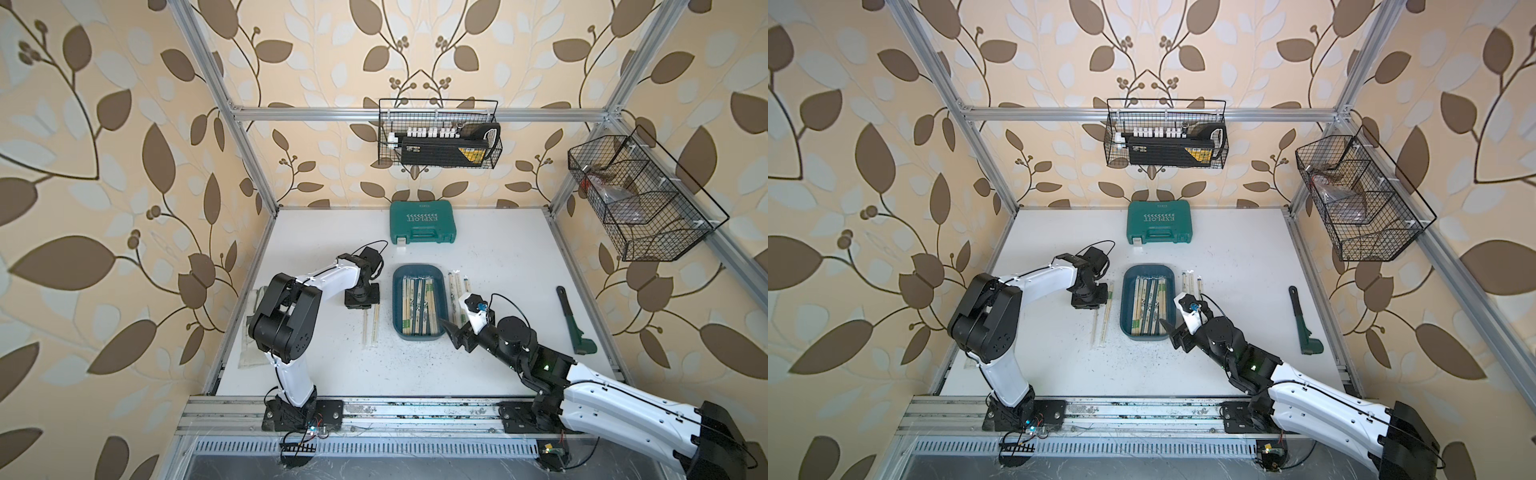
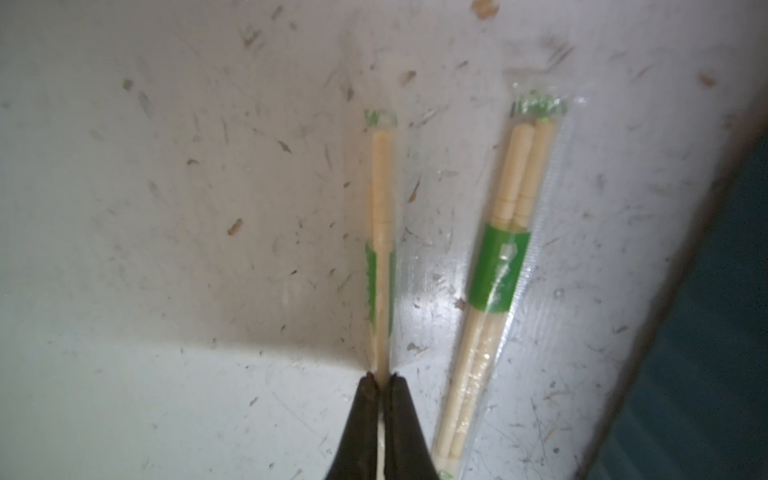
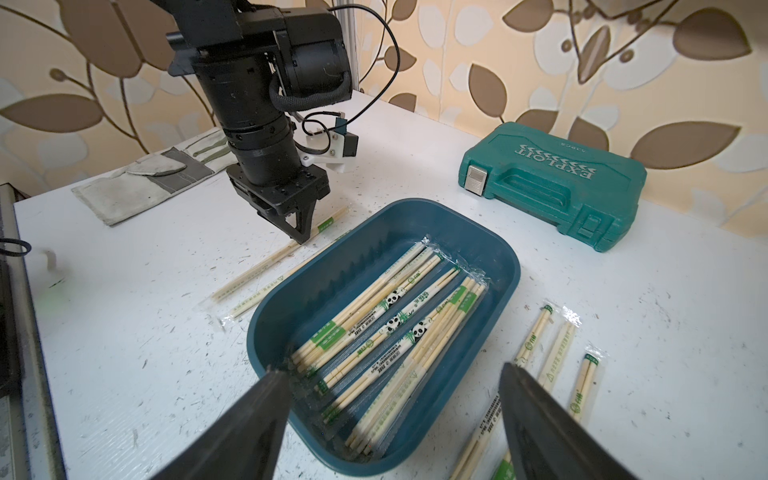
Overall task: Take the paired disposable chopsticks out of the storage box
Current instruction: Place the paired disposable chopsticks at the center of the board.
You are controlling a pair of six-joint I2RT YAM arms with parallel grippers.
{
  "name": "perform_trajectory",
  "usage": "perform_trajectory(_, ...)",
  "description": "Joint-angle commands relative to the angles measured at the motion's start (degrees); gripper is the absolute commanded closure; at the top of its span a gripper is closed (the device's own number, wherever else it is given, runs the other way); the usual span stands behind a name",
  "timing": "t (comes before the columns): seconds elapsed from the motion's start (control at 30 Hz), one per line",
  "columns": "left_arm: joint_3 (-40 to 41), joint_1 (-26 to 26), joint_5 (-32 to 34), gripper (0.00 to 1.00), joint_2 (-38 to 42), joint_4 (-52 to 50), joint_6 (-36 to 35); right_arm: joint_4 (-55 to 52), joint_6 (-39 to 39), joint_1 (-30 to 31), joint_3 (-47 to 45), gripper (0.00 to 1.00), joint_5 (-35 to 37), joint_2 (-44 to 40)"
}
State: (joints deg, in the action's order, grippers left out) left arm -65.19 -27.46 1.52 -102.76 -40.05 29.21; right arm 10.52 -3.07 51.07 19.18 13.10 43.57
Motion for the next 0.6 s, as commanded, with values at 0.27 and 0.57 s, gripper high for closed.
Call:
perform_trajectory(0.27,-1.0,-0.3,1.6,0.79,0.3,-1.2,1.9,0.5,0.4,0.3,0.2,0.18,0.6,-0.1)
perform_trajectory(0.57,-1.9,-0.3,2.3,0.70,1.5,-2.8,1.6,0.4,0.4,0.4,0.2,0.18,0.5,0.0)
